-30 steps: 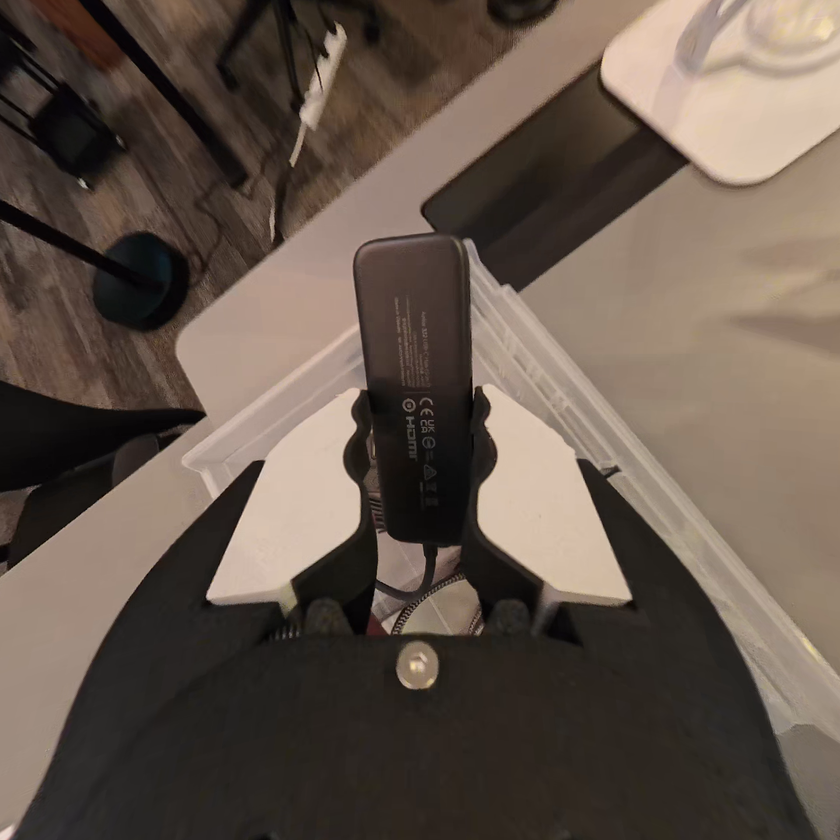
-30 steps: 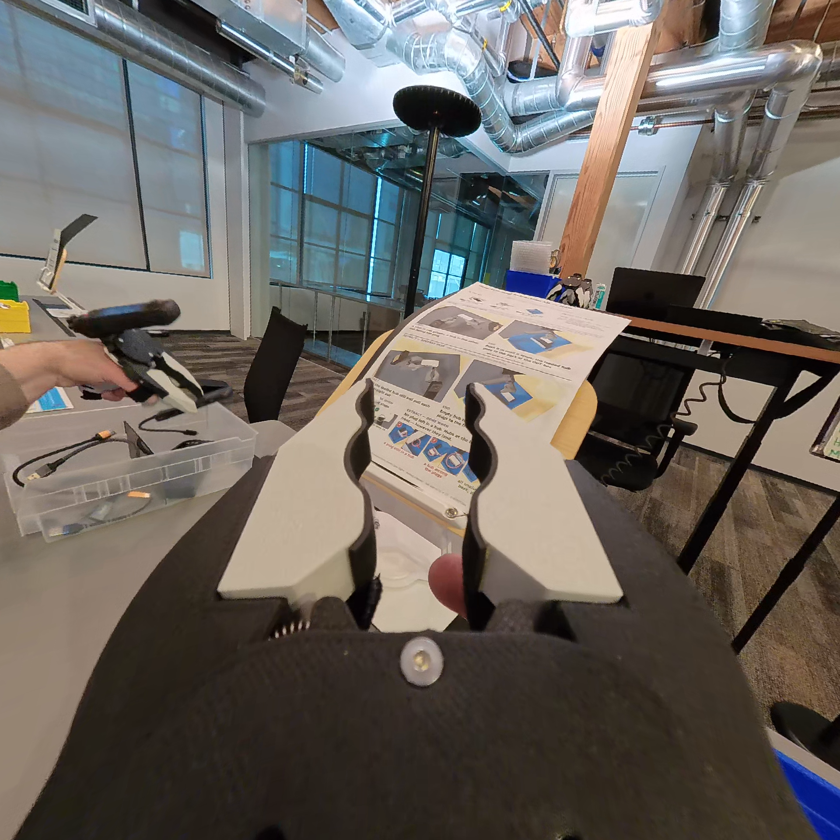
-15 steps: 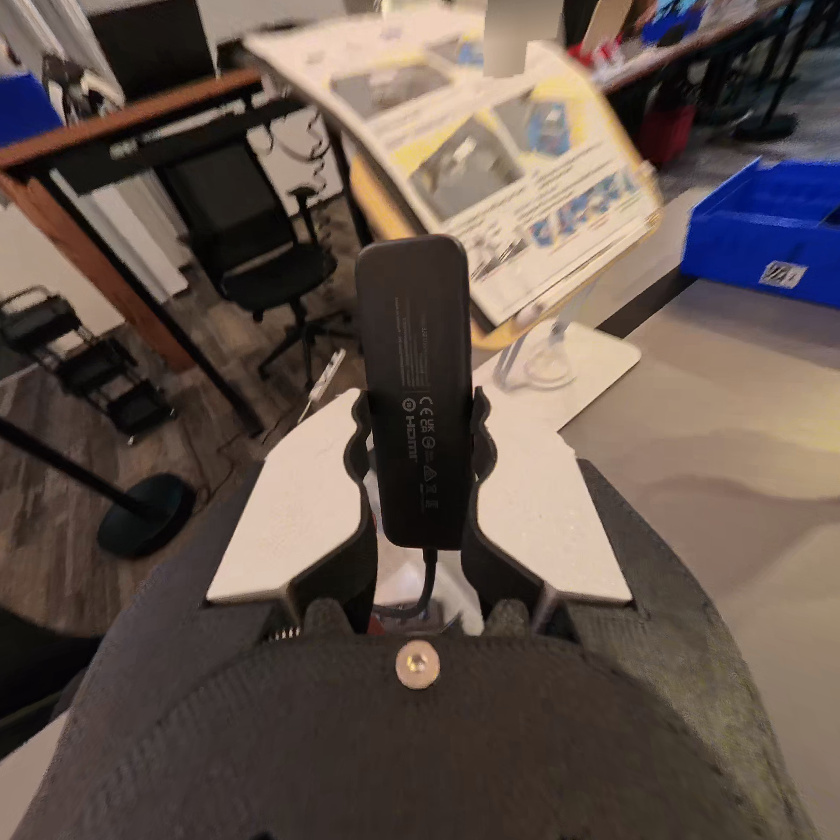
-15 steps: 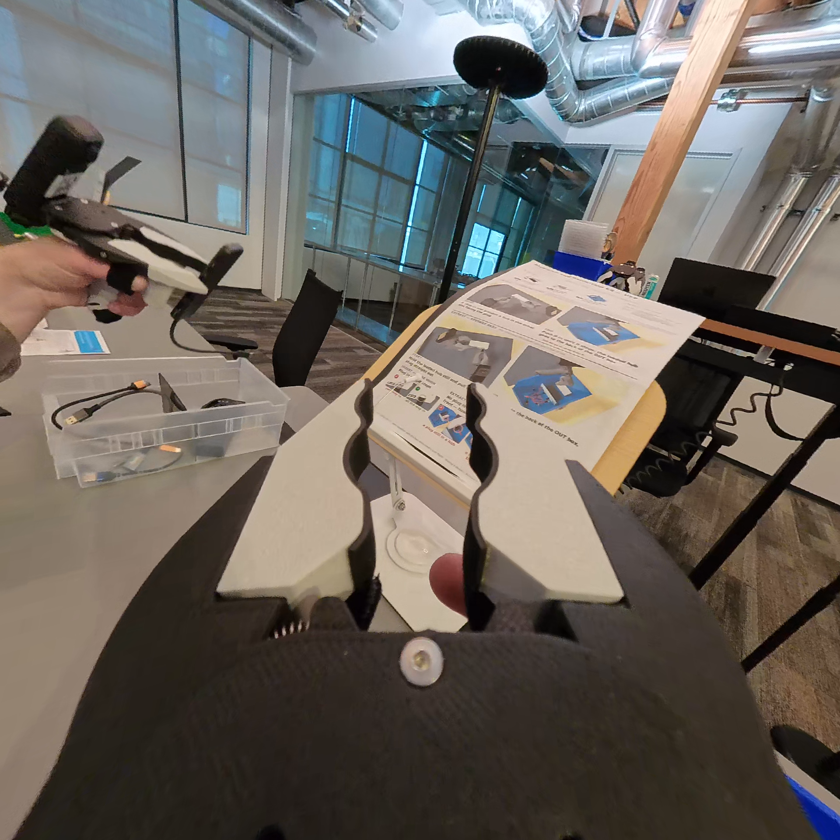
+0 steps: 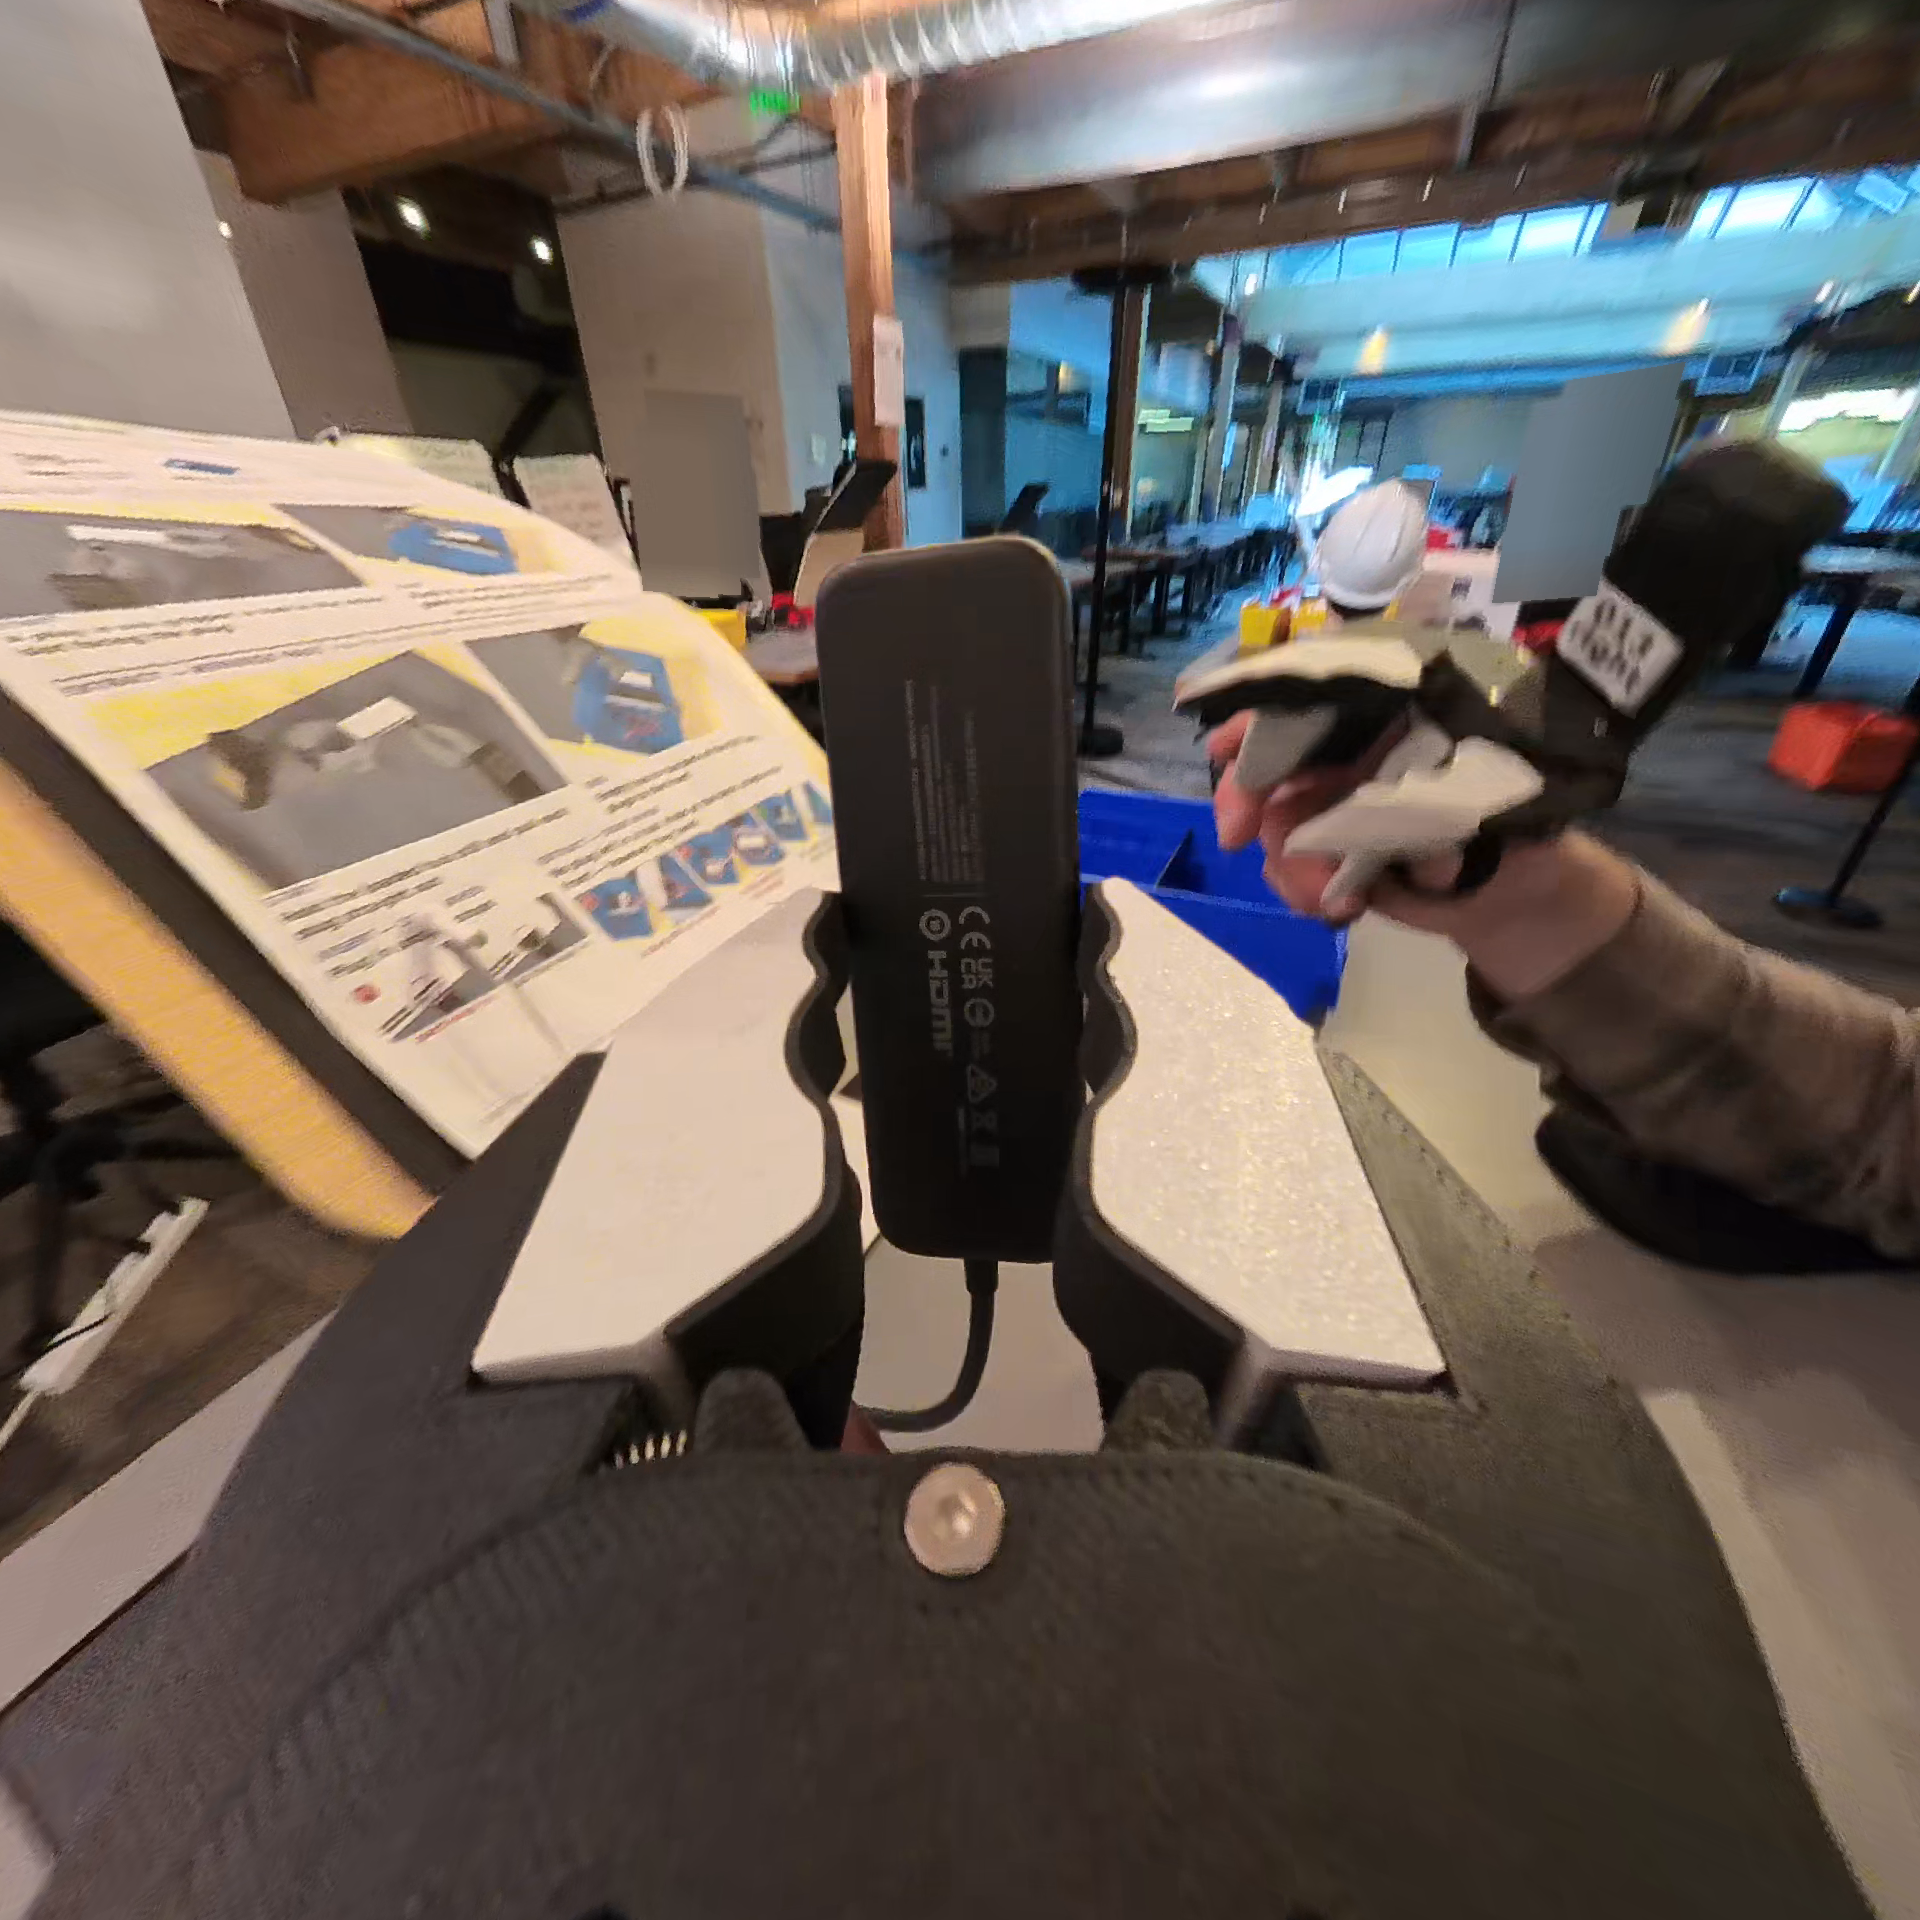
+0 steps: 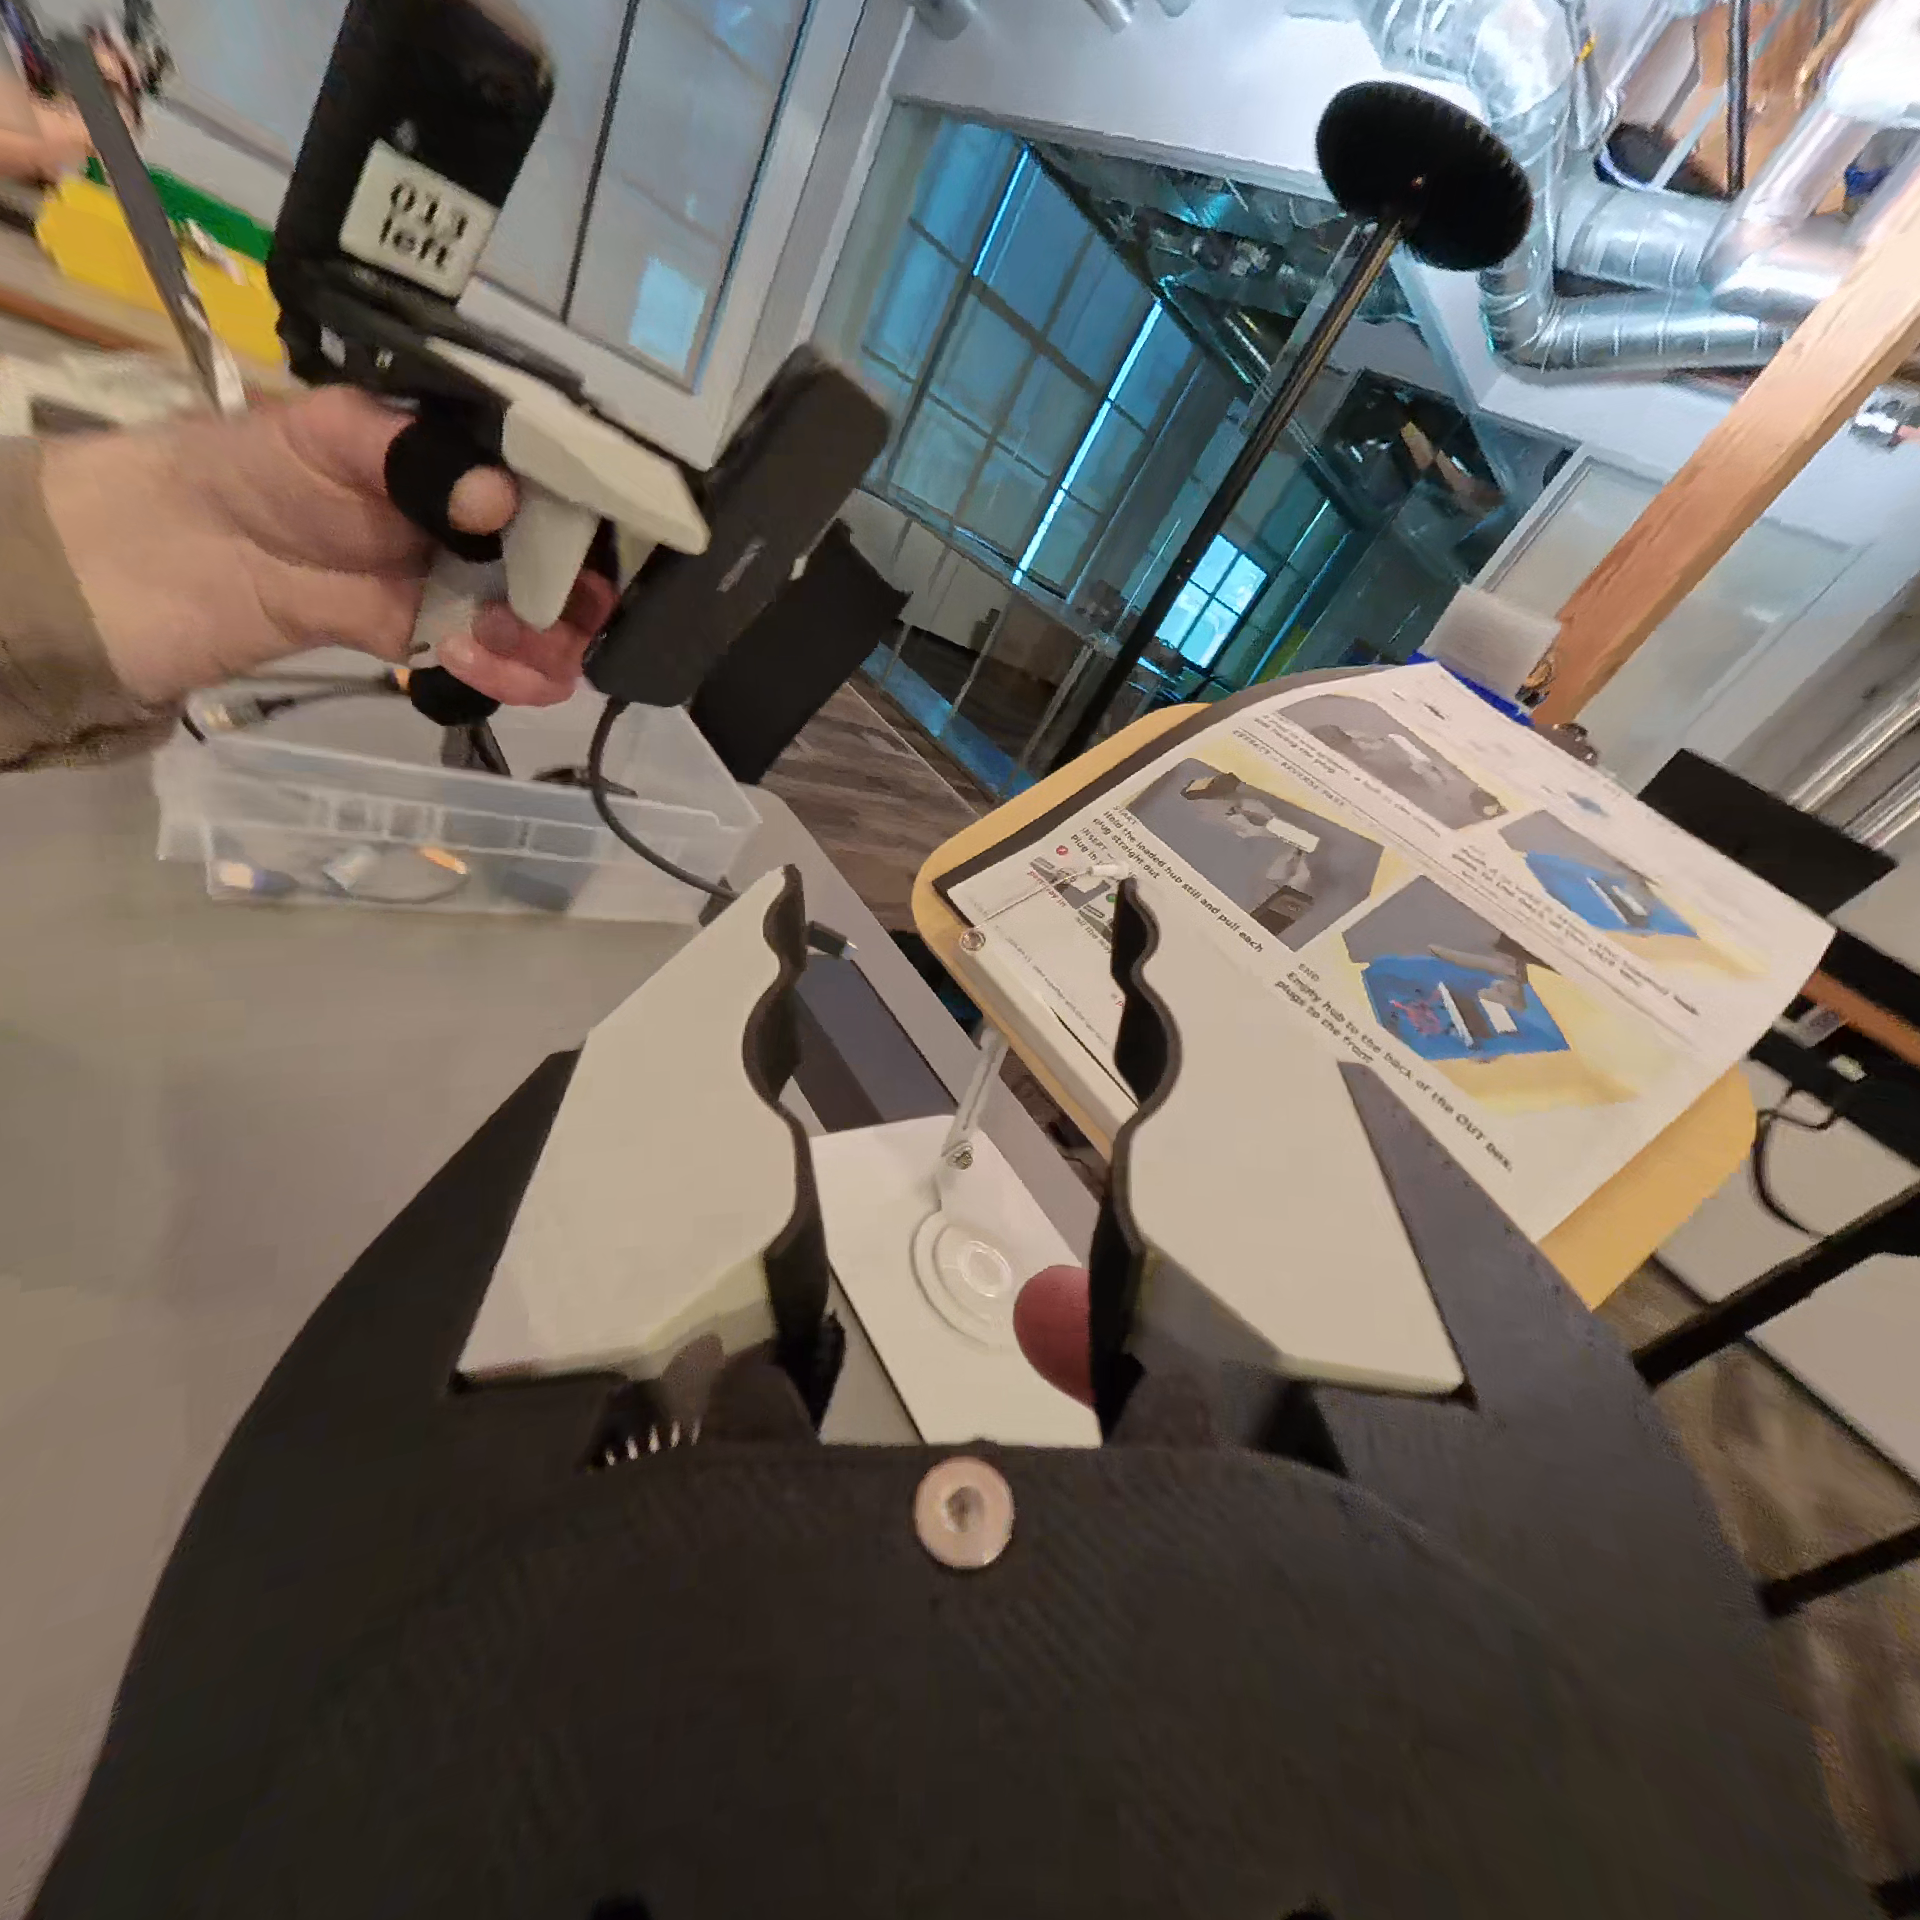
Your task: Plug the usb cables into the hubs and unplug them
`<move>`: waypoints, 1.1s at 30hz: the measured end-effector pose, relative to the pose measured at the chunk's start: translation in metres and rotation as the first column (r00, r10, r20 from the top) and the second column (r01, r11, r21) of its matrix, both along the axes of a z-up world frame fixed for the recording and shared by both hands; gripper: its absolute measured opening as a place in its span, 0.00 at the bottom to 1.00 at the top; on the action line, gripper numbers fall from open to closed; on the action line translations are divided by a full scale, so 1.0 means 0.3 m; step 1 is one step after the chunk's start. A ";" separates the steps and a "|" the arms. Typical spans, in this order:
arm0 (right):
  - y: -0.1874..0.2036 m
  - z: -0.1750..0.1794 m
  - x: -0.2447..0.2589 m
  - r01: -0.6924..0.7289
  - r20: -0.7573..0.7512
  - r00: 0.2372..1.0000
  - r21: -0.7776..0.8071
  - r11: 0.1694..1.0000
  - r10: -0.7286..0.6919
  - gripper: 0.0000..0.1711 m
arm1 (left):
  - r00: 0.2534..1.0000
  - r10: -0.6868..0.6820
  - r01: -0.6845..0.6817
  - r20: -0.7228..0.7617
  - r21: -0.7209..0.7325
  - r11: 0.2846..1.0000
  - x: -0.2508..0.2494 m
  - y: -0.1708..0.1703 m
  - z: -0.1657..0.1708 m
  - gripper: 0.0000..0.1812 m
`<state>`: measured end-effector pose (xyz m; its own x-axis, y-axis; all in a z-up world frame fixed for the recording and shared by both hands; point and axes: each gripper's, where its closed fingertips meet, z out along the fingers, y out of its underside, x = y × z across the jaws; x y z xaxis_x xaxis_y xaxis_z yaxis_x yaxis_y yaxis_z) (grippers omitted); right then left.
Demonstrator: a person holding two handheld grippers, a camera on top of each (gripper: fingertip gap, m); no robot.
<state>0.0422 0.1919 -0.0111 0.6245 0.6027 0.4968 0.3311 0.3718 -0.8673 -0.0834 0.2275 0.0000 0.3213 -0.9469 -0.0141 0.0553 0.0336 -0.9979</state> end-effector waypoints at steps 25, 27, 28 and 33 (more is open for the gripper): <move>0.053 -0.179 -0.136 0.270 0.120 0.941 0.292 0.918 -0.315 0.08 | 0.910 0.012 0.119 0.414 -0.289 0.950 0.262 -0.039 -0.060 0.24; 0.064 -0.166 -0.106 0.281 0.103 0.942 0.276 0.919 -0.318 0.06 | 0.909 0.014 0.125 0.417 -0.304 0.944 0.264 -0.035 -0.067 0.23; 0.066 -0.160 -0.096 0.286 0.116 0.937 0.293 0.913 -0.330 0.06 | 0.906 0.012 0.131 0.424 -0.308 0.942 0.266 -0.034 -0.069 0.23; 0.064 -0.121 -0.066 0.296 0.142 0.917 0.386 0.874 -0.374 0.06 | 0.907 -0.015 0.160 0.421 -0.309 0.937 0.286 -0.057 -0.075 0.23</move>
